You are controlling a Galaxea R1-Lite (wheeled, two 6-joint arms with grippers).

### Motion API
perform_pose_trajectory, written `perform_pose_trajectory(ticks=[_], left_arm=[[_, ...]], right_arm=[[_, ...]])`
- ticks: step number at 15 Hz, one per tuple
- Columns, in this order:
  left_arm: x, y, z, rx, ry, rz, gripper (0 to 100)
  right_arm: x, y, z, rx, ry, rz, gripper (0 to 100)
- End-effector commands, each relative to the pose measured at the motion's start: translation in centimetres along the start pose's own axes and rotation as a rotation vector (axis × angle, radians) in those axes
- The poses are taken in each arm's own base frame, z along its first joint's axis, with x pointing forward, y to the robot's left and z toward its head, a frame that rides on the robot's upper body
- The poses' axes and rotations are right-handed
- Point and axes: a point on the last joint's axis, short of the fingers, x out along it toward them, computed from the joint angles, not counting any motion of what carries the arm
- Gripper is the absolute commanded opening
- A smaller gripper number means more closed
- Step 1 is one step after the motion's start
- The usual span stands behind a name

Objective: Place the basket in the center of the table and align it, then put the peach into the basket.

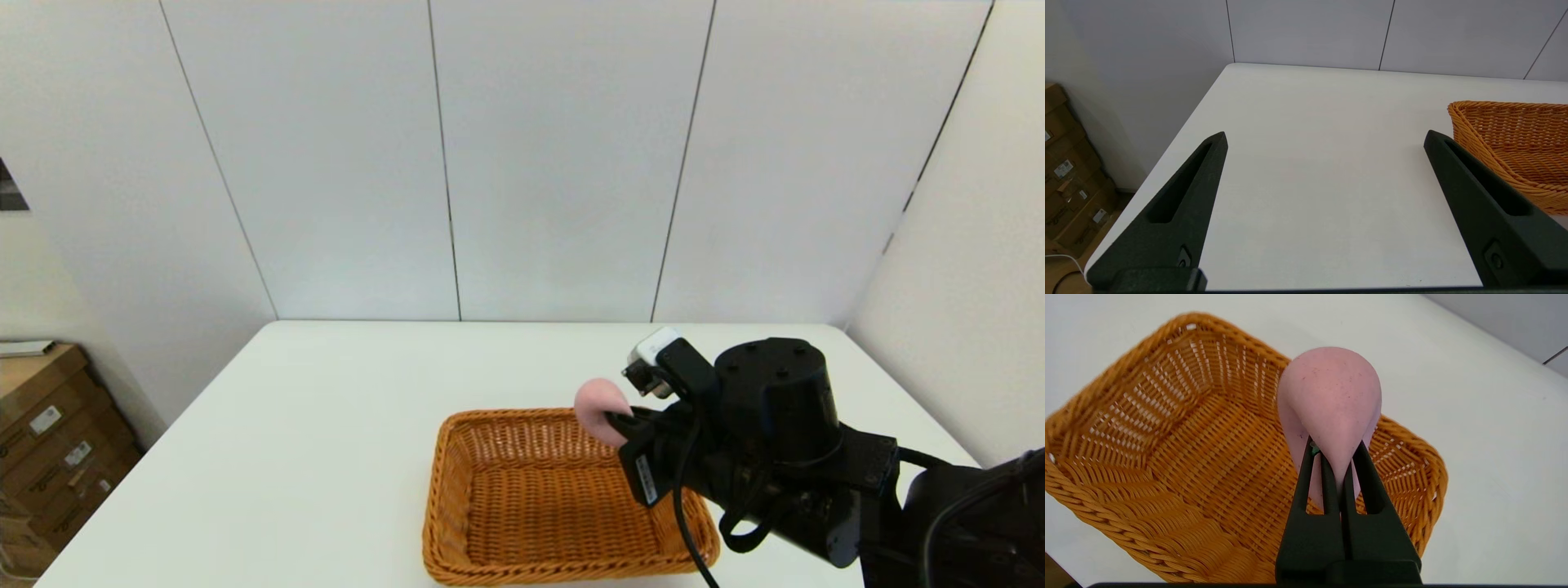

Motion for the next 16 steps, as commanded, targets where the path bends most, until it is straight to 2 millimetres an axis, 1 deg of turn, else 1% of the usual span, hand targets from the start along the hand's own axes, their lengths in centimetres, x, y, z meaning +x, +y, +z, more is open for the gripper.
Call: perform_pose_trajectory(ticks=[1,8,9,10,11,13,14,15,16], left_arm=[[0.0,0.0,0.0,-0.001,-0.001,0.0,100],[0.0,0.0,0.0,-0.001,-0.001,0.0,100],[0.0,0.0,0.0,-0.001,-0.001,0.0,100],[0.0,0.0,0.0,-0.001,-0.001,0.0,100],[0.0,0.0,0.0,-0.001,-0.001,0.0,100],[0.0,0.0,0.0,-0.001,-0.001,0.0,100],[0.0,0.0,0.0,-0.001,-0.001,0.002,100],[0.0,0.0,0.0,-0.001,-0.001,0.0,100],[0.0,0.0,0.0,-0.001,-0.001,0.0,100]], right_arm=[[0.9,0.2,-0.7,-0.002,0.032,0.0,100],[0.9,0.1,-0.6,0.004,0.021,-0.003,100],[0.8,-0.1,-0.6,0.009,0.017,-0.012,100],[0.7,-0.7,-0.4,0.021,0.0,-0.055,100],[0.0,-1.8,0.6,0.047,-0.049,-0.123,100],[-2.0,-4.9,2.2,0.103,-0.133,-0.233,100],[-3.5,-6.1,3.1,0.123,-0.181,-0.277,100],[-5.6,-7.2,3.9,0.136,-0.239,-0.318,100],[-7.5,-7.7,4.6,0.146,-0.294,-0.342,100]])
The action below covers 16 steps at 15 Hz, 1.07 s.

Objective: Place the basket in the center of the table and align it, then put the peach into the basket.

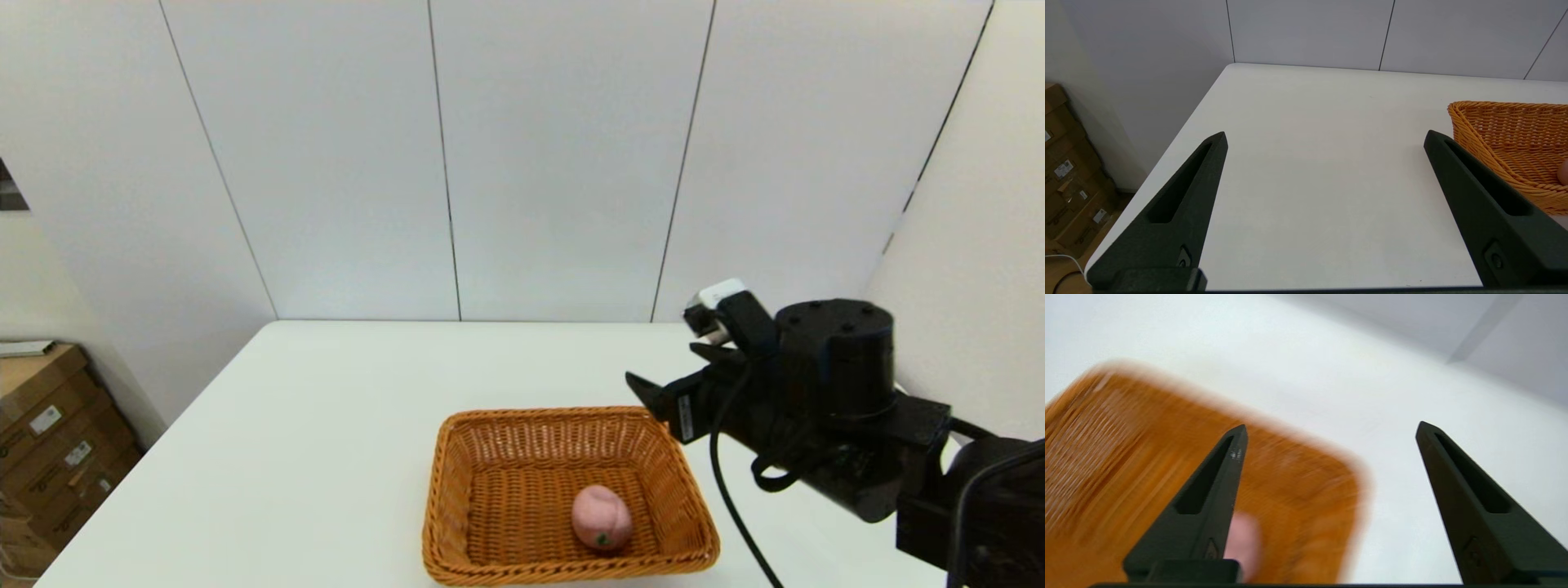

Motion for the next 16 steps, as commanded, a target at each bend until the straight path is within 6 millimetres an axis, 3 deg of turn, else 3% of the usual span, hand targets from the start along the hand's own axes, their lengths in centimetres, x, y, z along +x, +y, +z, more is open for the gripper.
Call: perform_pose_trajectory(ticks=[1,4,5,8,11,16], left_arm=[[0.0,0.0,0.0,-0.001,-0.001,0.0,100],[0.0,0.0,0.0,-0.001,-0.001,0.0,100],[0.0,0.0,0.0,-0.001,-0.001,0.0,100],[0.0,0.0,0.0,-0.001,-0.001,0.0,100],[0.0,0.0,0.0,-0.001,-0.001,0.0,100],[0.0,0.0,0.0,-0.001,-0.001,0.0,100]], right_arm=[[-7.1,-4.9,4.7,0.085,-0.25,-0.142,100],[-14.4,-6.3,5.0,0.019,-0.349,-0.205,100],[-17.8,-6.6,4.2,-0.043,-0.385,-0.221,100],[-24.0,-7.5,2.7,-0.069,-0.412,-0.281,100],[-26.5,-7.9,0.4,-0.059,-0.365,-0.412,100],[-27.9,-7.3,-3.3,-0.042,-0.371,-0.543,100]])
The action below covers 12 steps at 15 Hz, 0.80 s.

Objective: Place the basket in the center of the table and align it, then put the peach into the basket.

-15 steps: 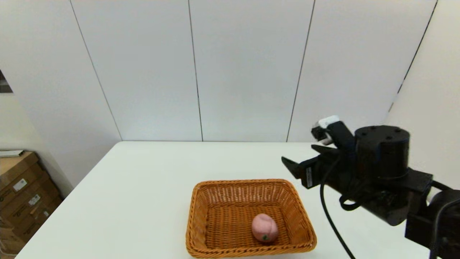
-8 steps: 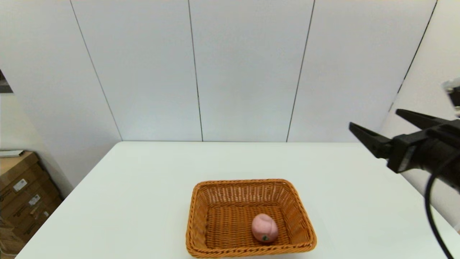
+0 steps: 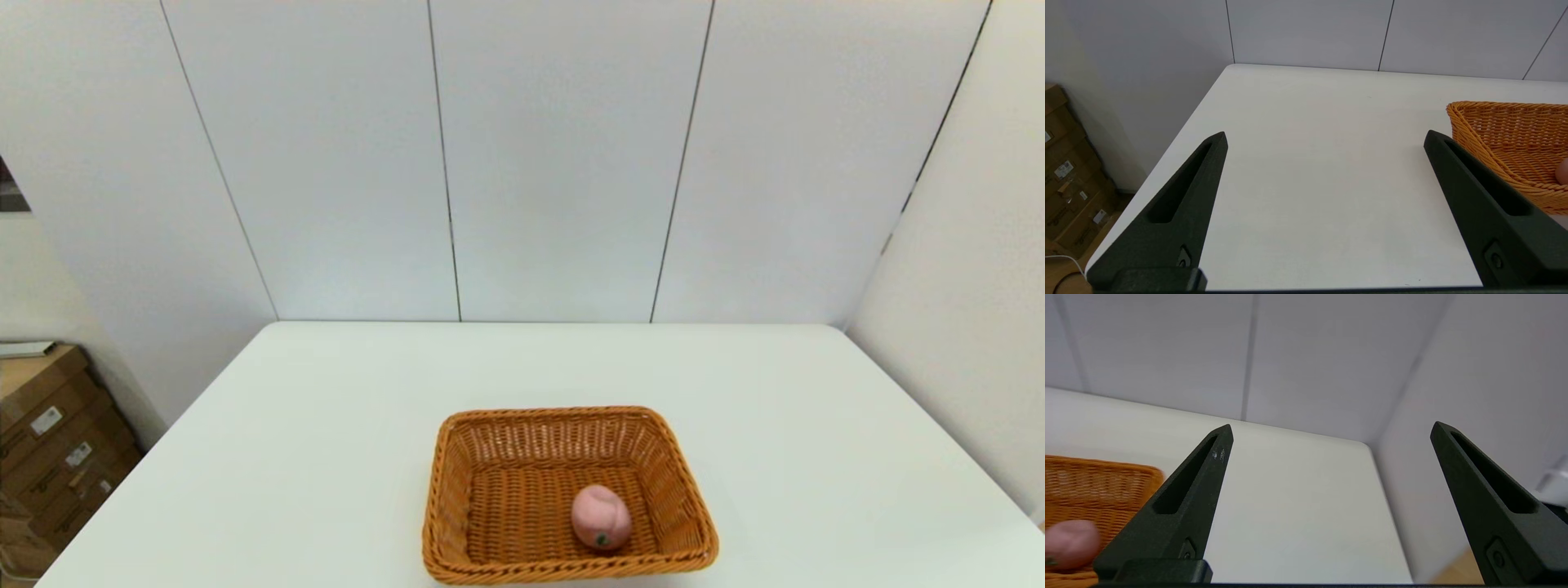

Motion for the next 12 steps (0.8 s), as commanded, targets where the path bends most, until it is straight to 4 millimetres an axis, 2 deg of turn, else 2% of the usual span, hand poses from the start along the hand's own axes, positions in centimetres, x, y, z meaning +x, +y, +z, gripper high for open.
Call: perform_pose_trajectory(ticks=[1,8,12], left_arm=[[0.0,0.0,0.0,-0.001,-0.001,0.0,100],[0.0,0.0,0.0,-0.001,-0.001,0.0,100],[0.0,0.0,0.0,-0.001,-0.001,0.0,100]], right_arm=[[-3.4,-0.3,-2.8,0.01,-0.054,-0.104,100],[-6.5,0.4,-6.7,0.004,-0.053,-0.198,100],[-6.9,1.3,-10.3,0.012,-0.035,-0.201,100]])
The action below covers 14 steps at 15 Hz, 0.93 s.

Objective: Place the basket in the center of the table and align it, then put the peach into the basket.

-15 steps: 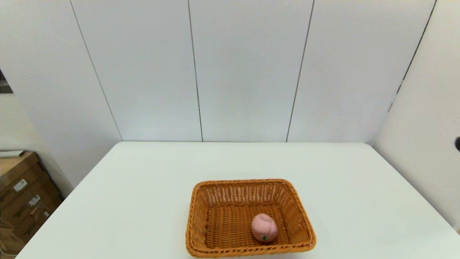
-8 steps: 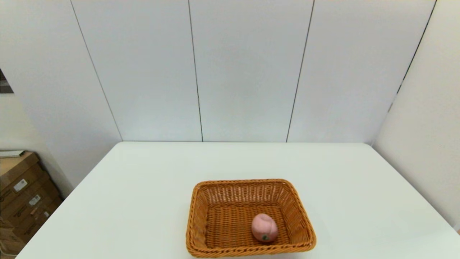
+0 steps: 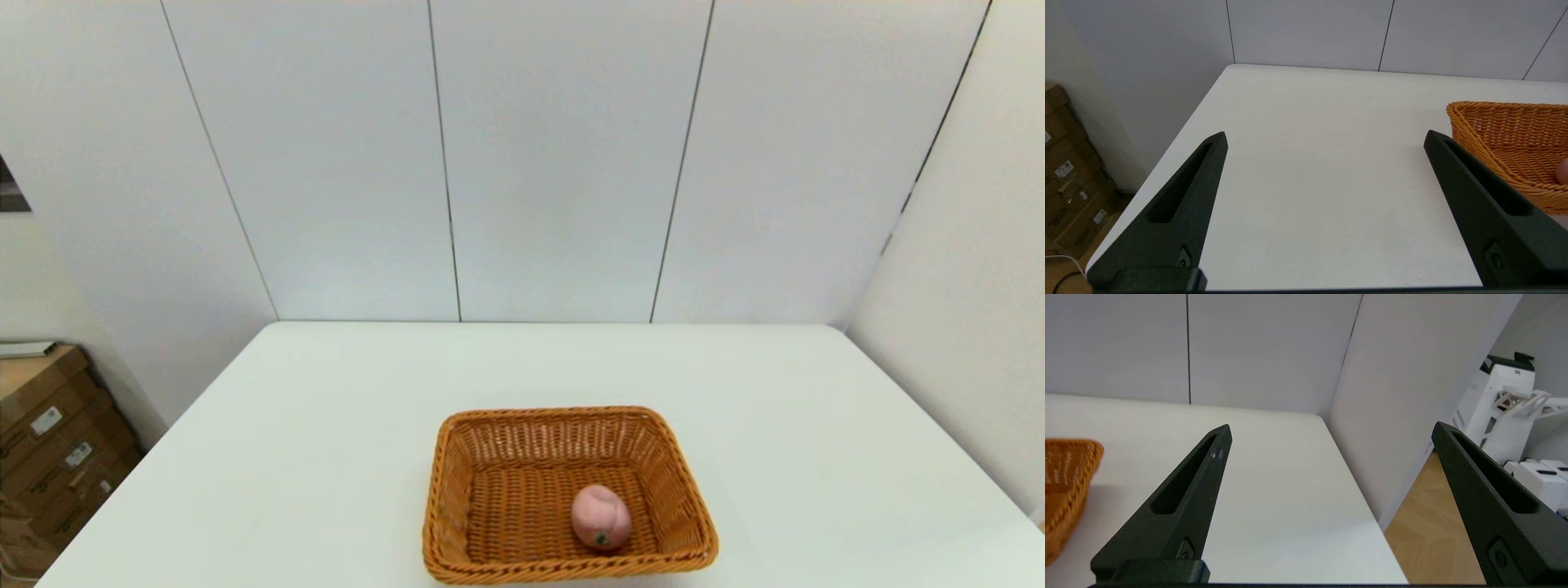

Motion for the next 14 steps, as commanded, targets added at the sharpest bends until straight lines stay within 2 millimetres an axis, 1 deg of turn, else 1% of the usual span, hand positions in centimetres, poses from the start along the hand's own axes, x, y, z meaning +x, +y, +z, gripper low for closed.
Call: perform_pose_trajectory(ticks=[1,3,5,7,8,10,14], left_arm=[[0.0,0.0,0.0,-0.001,-0.001,0.0,100],[0.0,0.0,0.0,-0.001,-0.001,0.002,100],[0.0,0.0,0.0,-0.001,-0.001,0.0,100],[0.0,0.0,0.0,-0.001,-0.001,0.0,100],[0.0,0.0,0.0,-0.001,-0.001,0.0,100],[0.0,0.0,0.0,-0.001,-0.001,0.0,100],[0.0,0.0,0.0,-0.001,-0.001,0.0,100]], right_arm=[[-1.0,0.7,-3.3,0.024,-0.027,0.027,100],[-1.2,1.2,-4.5,0.034,-0.057,0.15,100],[-0.9,1.7,-5.8,0.041,-0.025,0.214,100],[-0.9,1.9,-6.1,0.116,0.002,0.26,100],[-0.9,2.0,-6.7,0.154,0.065,0.27,100],[-1.0,2.0,-6.7,0.195,0.086,0.268,100],[-1.0,2.0,-6.7,0.196,0.087,0.266,100]])
